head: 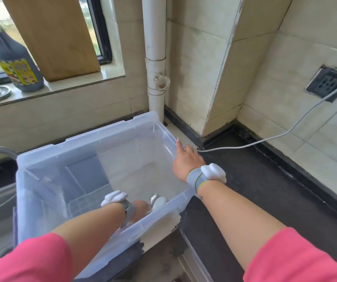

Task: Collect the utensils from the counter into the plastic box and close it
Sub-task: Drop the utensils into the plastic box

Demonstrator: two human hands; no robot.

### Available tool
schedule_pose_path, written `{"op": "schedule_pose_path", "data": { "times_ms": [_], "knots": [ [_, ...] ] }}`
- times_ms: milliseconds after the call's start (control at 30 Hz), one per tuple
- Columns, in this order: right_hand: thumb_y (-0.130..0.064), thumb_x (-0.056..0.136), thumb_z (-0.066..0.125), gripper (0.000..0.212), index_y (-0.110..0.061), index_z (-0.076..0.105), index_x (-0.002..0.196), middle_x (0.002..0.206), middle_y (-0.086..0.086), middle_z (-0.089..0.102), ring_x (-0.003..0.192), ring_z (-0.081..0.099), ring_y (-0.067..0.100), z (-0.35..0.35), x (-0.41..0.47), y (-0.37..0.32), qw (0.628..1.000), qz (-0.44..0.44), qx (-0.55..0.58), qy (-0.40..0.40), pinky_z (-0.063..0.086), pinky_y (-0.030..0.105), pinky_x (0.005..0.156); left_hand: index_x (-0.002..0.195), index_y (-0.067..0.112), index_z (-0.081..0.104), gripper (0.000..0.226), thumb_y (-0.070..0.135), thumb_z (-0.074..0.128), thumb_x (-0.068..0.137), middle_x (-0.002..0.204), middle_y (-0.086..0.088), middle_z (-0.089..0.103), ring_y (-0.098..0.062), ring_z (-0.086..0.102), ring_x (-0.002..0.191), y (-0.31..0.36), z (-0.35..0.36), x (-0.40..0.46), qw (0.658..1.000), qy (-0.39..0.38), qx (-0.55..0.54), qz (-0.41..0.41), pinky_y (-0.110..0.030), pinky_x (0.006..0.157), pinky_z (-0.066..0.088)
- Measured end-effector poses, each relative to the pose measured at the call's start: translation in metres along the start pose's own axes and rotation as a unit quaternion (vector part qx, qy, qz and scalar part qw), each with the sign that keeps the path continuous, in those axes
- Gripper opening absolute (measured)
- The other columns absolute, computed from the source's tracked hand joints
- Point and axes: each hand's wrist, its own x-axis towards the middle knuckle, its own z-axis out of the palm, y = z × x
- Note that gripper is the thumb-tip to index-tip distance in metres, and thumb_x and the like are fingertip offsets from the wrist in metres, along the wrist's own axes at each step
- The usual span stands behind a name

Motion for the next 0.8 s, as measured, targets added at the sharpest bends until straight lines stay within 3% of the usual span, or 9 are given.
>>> {"op": "schedule_pose_path", "data": {
  "times_ms": [100,233,333,433,567,800],
  "knots": [
    [-0.019,0.096,0.036,0.064,-0.020,0.007,0.153,0.159,0.009,0.014,0.147,0.014,0.026,-0.012,-0.013,0.005,0.999,0.017,0.037,0.001,0.022,0.041,0.116,0.133,0.003,0.051,0.039,0.018,0.037,0.100,0.141,-0.011,0.051,-0.027,0.048,0.130,-0.001,-0.005,-0.019,0.999,0.021,0.035,0.032,-0.029,0.106,0.034],
    [-0.019,0.097,0.037,0.062,-0.018,0.011,0.153,0.159,0.009,0.017,0.148,0.011,0.025,-0.033,-0.051,0.032,0.997,0.064,0.016,0.040,0.024,0.042,0.114,0.133,0.015,0.055,0.040,0.019,0.050,0.093,0.139,-0.005,0.054,-0.024,0.051,0.129,0.017,-0.029,-0.050,0.983,0.142,0.029,0.115,-0.024,0.107,0.035],
    [-0.023,0.096,0.039,0.059,-0.019,0.017,0.152,0.153,0.011,0.029,0.141,0.029,0.032,-0.046,-0.093,0.064,0.988,0.134,0.004,0.077,0.032,0.043,0.109,0.130,0.014,0.056,0.039,0.019,0.051,0.092,0.131,-0.009,0.059,-0.028,0.054,0.123,0.045,-0.045,-0.086,0.944,0.267,-0.031,0.191,-0.028,0.103,0.040],
    [-0.022,0.096,0.040,0.055,-0.017,0.024,0.149,0.148,0.012,0.035,0.134,0.037,0.034,-0.053,-0.143,0.102,0.974,0.203,0.001,0.105,0.035,0.043,0.105,0.125,0.013,0.057,0.036,0.016,0.047,0.091,0.125,-0.011,0.059,-0.030,0.055,0.117,0.087,-0.041,-0.127,0.900,0.334,-0.049,0.276,-0.032,0.098,0.043],
    [-0.021,0.095,0.039,0.049,-0.015,0.033,0.143,0.144,0.012,0.039,0.129,0.042,0.034,-0.055,-0.216,0.155,0.950,0.289,0.001,0.118,0.039,0.043,0.102,0.115,0.017,0.061,0.029,0.021,0.048,0.090,0.118,-0.007,0.063,-0.029,0.060,0.109,0.144,0.004,-0.161,0.880,0.305,0.006,0.364,-0.032,0.093,0.046],
    [-0.020,0.094,0.039,0.044,-0.014,0.039,0.138,0.141,0.012,0.042,0.127,0.045,0.034,-0.043,-0.354,0.251,0.883,0.448,0.045,0.136,0.040,0.042,0.101,0.126,0.016,0.054,0.034,0.028,0.046,0.095,0.128,-0.008,0.058,-0.026,0.054,0.120,0.231,0.105,-0.192,0.878,0.175,0.117,0.429,-0.030,0.099,0.044]
  ]
}}
